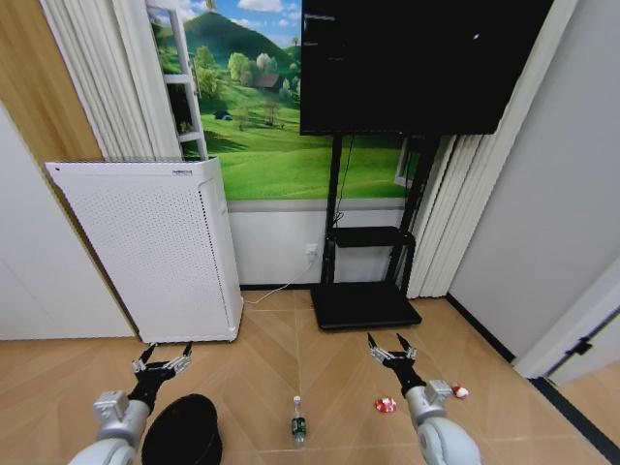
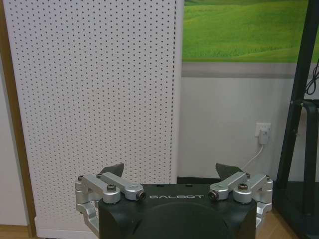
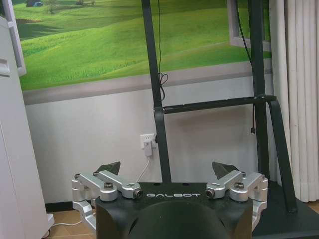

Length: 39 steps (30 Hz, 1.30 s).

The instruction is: Pick up the trash bin and place the garbage on the floor into it.

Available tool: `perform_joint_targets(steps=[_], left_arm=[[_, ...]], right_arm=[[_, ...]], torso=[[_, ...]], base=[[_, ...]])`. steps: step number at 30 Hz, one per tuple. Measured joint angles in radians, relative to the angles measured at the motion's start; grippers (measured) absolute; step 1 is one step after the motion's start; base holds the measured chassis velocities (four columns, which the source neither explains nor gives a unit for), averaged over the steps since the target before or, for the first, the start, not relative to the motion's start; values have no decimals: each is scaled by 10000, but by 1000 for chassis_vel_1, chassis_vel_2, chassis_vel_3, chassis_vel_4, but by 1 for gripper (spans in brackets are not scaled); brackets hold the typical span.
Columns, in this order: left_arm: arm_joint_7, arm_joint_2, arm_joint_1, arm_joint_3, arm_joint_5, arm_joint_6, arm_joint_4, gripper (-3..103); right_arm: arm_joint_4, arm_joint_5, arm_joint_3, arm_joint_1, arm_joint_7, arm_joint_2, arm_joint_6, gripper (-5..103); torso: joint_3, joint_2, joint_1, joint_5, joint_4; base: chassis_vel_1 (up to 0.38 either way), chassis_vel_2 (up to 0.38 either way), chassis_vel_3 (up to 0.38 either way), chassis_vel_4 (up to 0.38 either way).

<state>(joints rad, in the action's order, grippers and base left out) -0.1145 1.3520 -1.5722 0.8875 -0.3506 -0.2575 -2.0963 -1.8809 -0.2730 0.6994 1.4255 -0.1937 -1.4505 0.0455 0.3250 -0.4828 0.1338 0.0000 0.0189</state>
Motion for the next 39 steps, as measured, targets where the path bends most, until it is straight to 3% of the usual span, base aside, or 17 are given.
perform_joint_targets(steps=[39], left_arm=[[-29, 361, -295, 69, 134, 182, 82, 100]], right_arm=[[139, -38, 35, -28, 65, -10, -163, 100]], torso=[[-1019, 1570, -550, 0, -1]], base=[[0, 0, 0, 0]])
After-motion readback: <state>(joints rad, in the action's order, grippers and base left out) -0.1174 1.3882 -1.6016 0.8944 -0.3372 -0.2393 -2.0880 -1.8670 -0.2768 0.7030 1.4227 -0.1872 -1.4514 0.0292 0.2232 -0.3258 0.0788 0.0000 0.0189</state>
